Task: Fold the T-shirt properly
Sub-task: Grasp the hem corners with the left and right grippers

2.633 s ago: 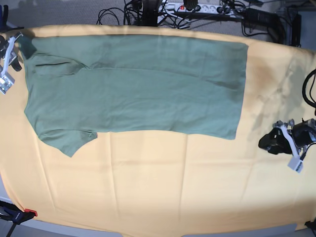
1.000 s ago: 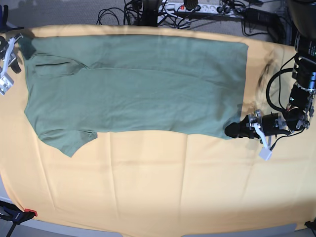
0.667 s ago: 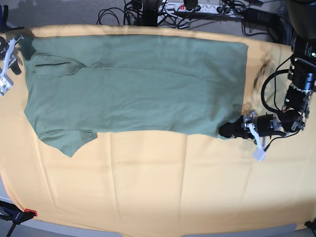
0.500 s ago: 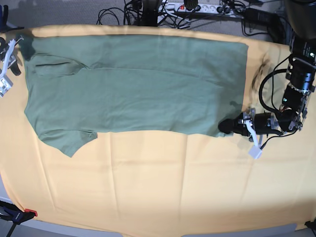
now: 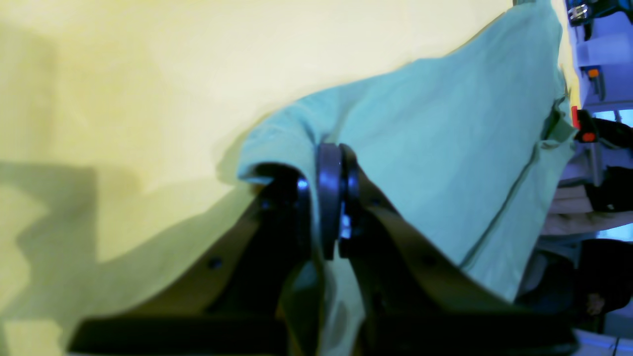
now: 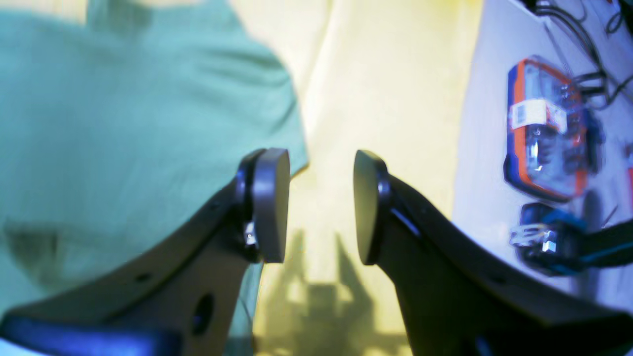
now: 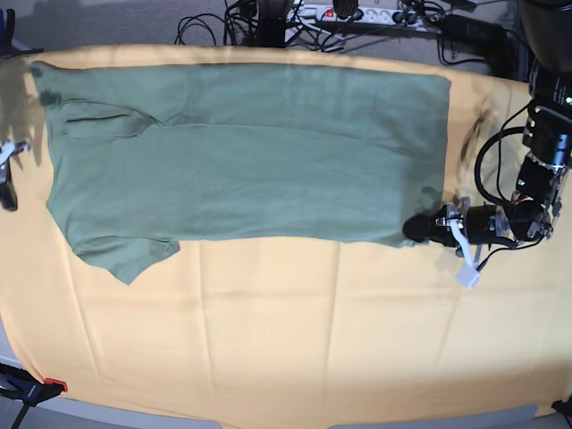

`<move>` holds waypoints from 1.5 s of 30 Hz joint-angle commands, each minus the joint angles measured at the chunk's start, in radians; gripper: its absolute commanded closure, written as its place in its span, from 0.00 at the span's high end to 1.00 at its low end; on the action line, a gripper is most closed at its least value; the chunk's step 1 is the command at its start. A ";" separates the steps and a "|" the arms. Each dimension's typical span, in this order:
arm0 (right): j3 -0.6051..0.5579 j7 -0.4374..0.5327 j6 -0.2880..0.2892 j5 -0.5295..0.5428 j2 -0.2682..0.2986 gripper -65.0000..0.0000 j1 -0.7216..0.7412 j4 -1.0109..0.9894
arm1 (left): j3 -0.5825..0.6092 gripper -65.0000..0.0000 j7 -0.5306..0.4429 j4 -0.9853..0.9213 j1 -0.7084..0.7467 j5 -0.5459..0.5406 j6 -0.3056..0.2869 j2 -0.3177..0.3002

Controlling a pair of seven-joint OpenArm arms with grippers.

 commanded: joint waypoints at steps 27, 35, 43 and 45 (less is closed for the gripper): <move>-0.280 -0.079 0.123 0.210 -0.097 0.38 0.755 -1.067 | -0.006 0.00 -0.006 0.008 -0.033 -0.017 -0.009 0.039; -0.280 -0.107 0.142 0.210 -0.151 0.38 0.790 -1.165 | -0.006 0.00 -0.006 0.008 -0.033 -0.017 -0.009 0.039; -0.283 -0.131 0.199 0.200 -0.176 0.38 0.797 -1.165 | -0.006 0.00 -0.006 0.008 -0.033 -0.017 -0.009 0.038; -0.283 -0.129 0.198 0.167 -0.173 0.38 0.807 -1.165 | -0.006 0.00 -0.006 0.008 -0.033 -0.017 -0.009 0.039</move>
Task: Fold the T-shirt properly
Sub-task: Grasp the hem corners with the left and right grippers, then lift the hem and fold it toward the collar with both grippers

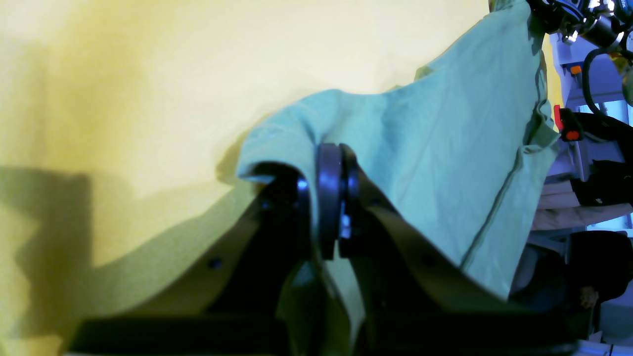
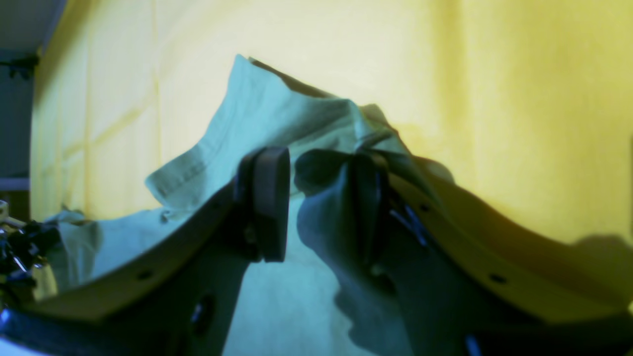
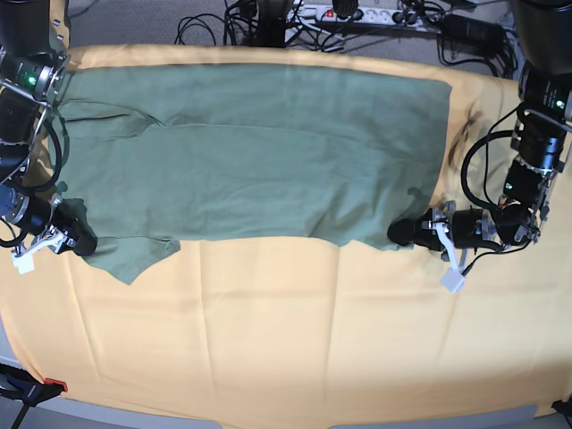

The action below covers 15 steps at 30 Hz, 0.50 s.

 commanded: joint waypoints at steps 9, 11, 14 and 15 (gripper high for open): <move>0.002 0.118 0.004 -0.161 0.081 0.41 0.040 0.013 | -0.006 0.00 -0.004 0.008 -0.026 -0.023 -0.008 -0.009; 0.002 0.116 0.002 -0.161 0.083 0.48 0.038 0.013 | -0.006 0.00 -0.003 0.008 -0.026 -0.023 -0.008 -0.008; 0.002 0.099 -0.004 -0.117 0.074 0.49 0.034 0.013 | -0.006 0.00 -0.004 0.008 -0.026 -0.023 -0.008 -0.008; 0.002 0.089 -0.004 -0.091 0.068 0.49 0.035 0.013 | -0.006 0.00 -0.004 0.008 -0.026 -0.023 -0.008 -0.008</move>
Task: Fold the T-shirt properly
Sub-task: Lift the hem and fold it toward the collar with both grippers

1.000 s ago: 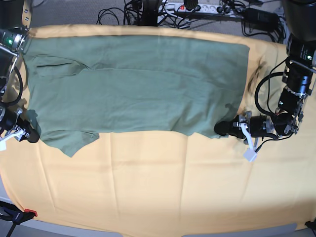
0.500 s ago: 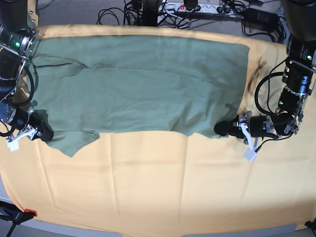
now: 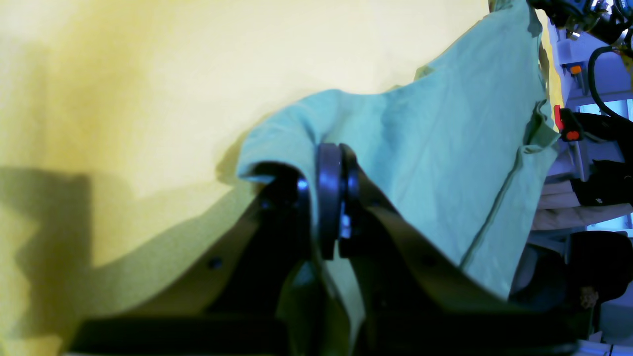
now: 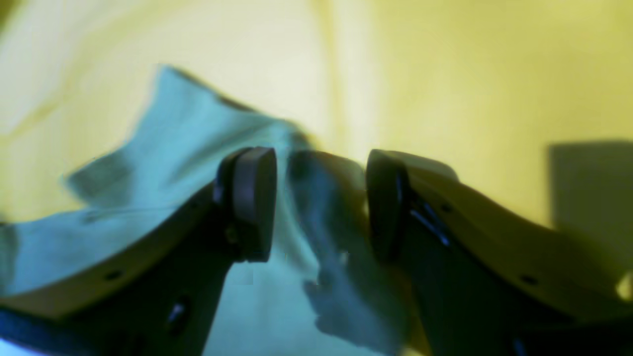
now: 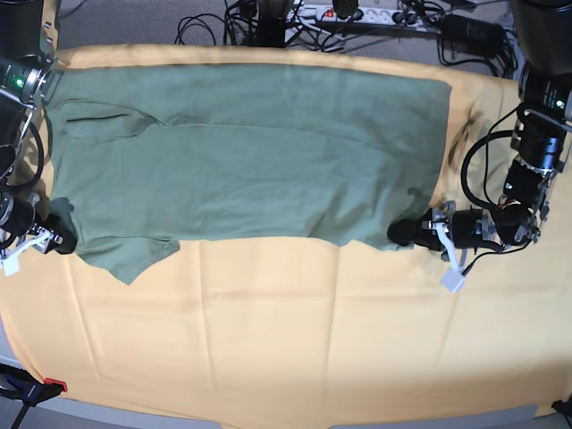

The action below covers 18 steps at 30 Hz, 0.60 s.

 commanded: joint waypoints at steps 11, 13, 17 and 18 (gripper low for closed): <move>0.003 0.035 0.025 0.024 -0.037 0.43 0.026 0.013 | -0.006 0.00 -0.004 0.008 -0.025 -0.024 -0.008 -0.009; 0.003 0.052 0.025 0.019 -0.031 0.23 0.027 0.013 | -0.006 0.00 -0.004 0.008 -0.026 -0.024 -0.008 -0.009; 0.004 0.102 0.025 0.018 -0.021 0.00 0.032 0.013 | -0.006 0.00 -0.004 0.008 -0.026 -0.024 -0.008 -0.009; 0.003 0.120 0.025 0.018 -0.021 0.00 0.032 0.013 | -0.006 0.00 -0.005 0.008 -0.026 -0.024 -0.008 -0.009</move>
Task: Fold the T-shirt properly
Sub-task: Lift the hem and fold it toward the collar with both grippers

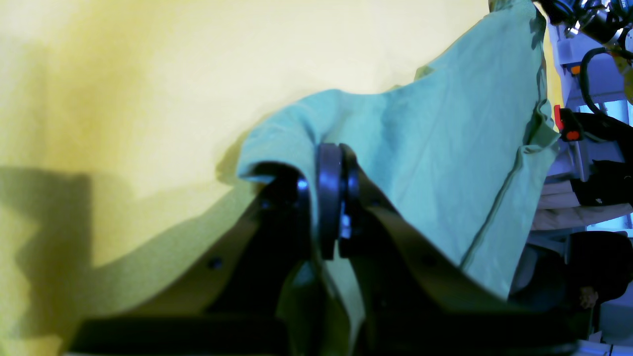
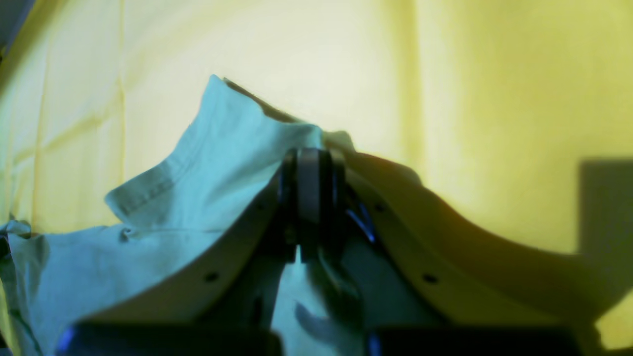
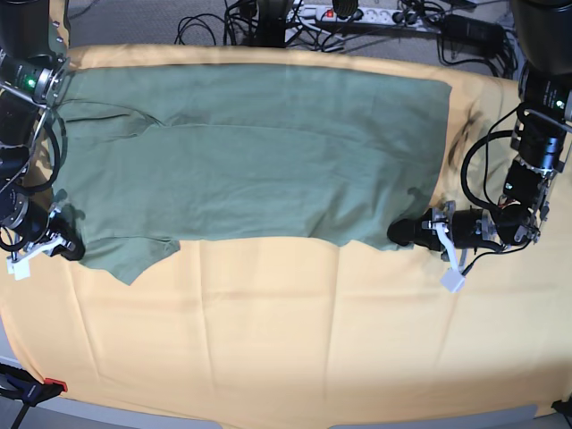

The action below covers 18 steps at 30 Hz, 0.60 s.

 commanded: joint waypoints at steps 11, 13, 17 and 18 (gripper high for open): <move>0.003 0.124 -0.048 -0.109 0.024 0.00 0.036 0.013 | -0.008 0.00 -0.066 0.008 -0.066 -0.006 -0.008 -0.008; 0.003 0.112 -0.049 -0.123 0.021 0.00 0.051 0.013 | -0.008 0.00 -0.076 0.008 -0.092 0.015 -0.008 -0.009; 0.002 0.104 -0.049 -0.183 0.010 0.00 0.111 0.013 | -0.008 0.00 -0.179 0.008 -0.135 0.137 -0.008 -0.009; 0.001 0.111 -0.051 -0.200 0.007 0.00 0.126 0.013 | -0.008 0.00 -0.225 0.008 -0.140 0.182 -0.008 -0.008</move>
